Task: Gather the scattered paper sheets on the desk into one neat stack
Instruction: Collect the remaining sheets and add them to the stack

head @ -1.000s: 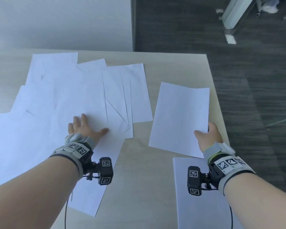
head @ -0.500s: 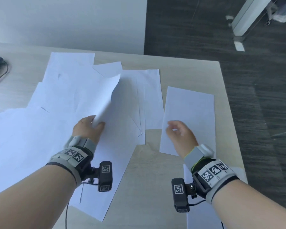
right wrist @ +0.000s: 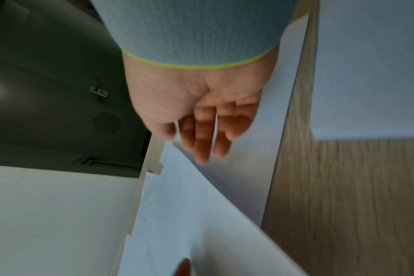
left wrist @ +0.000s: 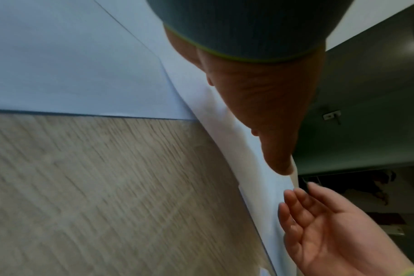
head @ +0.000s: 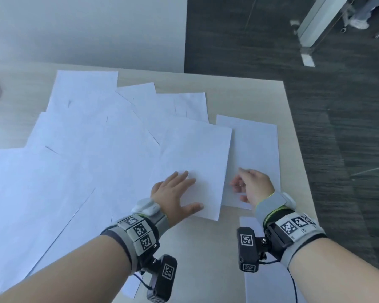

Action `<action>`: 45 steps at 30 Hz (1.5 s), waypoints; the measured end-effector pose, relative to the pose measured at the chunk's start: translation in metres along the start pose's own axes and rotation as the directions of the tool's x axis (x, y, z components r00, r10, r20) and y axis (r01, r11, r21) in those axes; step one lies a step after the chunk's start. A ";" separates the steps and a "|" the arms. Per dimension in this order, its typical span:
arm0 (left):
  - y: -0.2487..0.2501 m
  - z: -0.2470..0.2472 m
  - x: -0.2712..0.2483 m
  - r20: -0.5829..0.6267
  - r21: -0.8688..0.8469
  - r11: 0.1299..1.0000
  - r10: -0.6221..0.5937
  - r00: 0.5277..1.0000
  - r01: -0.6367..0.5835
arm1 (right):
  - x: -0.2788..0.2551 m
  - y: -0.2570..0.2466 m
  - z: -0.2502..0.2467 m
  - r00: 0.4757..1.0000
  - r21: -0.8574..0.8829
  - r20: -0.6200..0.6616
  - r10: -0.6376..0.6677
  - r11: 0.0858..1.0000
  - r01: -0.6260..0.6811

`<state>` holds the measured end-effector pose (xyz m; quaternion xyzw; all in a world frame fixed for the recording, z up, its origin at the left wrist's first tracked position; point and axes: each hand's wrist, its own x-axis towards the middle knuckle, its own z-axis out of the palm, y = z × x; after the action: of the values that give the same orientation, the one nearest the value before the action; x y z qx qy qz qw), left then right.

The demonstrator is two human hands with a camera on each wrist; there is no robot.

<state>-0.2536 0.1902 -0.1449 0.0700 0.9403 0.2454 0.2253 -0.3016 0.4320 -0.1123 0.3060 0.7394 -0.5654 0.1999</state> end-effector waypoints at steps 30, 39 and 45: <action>0.007 0.006 0.005 0.040 0.151 0.987 0.041 0.998 -0.046 | -0.017 0.014 0.038 0.995 0.196 0.037 0.091 0.976 -0.096; 0.010 -0.007 0.006 -0.164 -0.199 0.979 -0.080 0.983 0.047 | -0.018 0.023 0.025 0.995 0.000 0.069 -0.067 0.998 0.067; 0.004 -0.009 -0.009 -0.263 -0.158 0.987 -0.062 0.963 0.021 | 0.002 0.008 -0.012 0.974 -0.068 -0.158 -0.163 0.986 0.154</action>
<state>-0.2499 0.1875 -0.1329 -0.0009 0.9416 0.3195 0.1065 -0.2972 0.4457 -0.1160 0.2856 0.7908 -0.5318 0.1015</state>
